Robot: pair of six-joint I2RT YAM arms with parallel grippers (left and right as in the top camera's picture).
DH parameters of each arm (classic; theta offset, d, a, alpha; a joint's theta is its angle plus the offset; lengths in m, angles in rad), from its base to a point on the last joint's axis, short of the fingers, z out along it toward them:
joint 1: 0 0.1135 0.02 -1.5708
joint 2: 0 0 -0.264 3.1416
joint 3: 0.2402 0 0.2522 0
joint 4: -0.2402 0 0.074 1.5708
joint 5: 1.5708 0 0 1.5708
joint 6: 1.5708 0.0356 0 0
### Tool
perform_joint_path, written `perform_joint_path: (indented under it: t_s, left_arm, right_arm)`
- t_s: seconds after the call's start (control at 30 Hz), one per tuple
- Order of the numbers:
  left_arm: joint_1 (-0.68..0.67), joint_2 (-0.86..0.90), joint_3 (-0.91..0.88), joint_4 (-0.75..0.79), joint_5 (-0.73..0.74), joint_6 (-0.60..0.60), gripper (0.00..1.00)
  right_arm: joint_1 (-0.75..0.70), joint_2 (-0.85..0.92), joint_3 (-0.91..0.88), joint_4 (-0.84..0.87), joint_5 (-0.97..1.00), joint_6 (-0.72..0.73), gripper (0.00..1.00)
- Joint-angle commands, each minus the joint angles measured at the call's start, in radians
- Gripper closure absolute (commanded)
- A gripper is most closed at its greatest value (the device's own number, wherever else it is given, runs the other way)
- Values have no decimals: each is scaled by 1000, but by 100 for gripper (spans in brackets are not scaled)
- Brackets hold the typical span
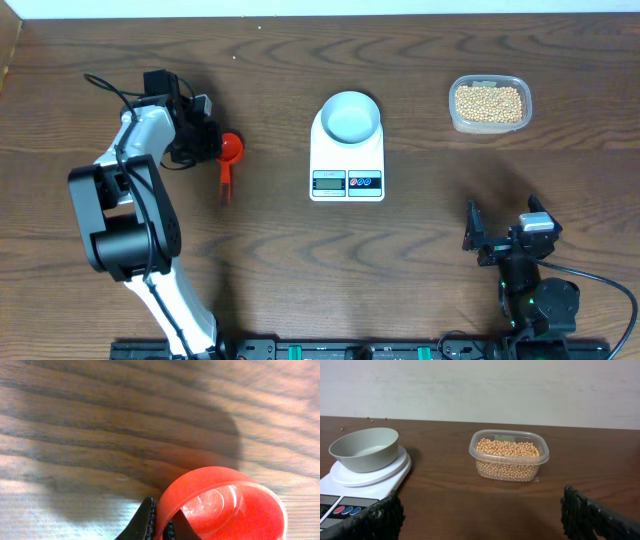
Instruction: Scoop item into bowl and weigh 50g on scale
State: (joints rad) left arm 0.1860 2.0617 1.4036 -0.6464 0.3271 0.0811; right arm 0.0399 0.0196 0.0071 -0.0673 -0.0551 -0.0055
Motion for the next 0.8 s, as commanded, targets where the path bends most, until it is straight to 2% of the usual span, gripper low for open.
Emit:
perform_joint_path:
  t_s: [0.0, 0.27, 0.3, 0.4, 0.5, 0.6, 0.7, 0.77]
  left_arm:
    - [-2, -144, 39, 5, 80, -175, 93]
    - [-2, -406, 39, 21, 127, -588, 93]
    - [-2, -446, 39, 20, 127, -689, 93]
    - [-5, -504, 39, 19, 147, -866, 93]
    - [-20, -534, 39, 18, 176, -958, 93]
    - [-47, -546, 39, 8, 225, -985, 93]
    - [-83, -546, 39, -4, 242, -985, 93]
    - [-108, -546, 39, -6, 241, -984, 92]
  right_arm:
    - [7, 0, -2, -4, 0, -7, 1]
    - [7, 0, -2, -4, 0, -7, 1]
    - [7, 0, -2, -4, 0, -7, 1]
    - [7, 0, -2, 2, 1, -9, 1]
    - [7, 0, -2, 26, -24, 3, 1]
    - [7, 0, -2, 19, -77, 23, 1]
    - [7, 0, -2, 41, -123, 103, 1]
    - [7, 0, -2, 71, -168, 206, 1]
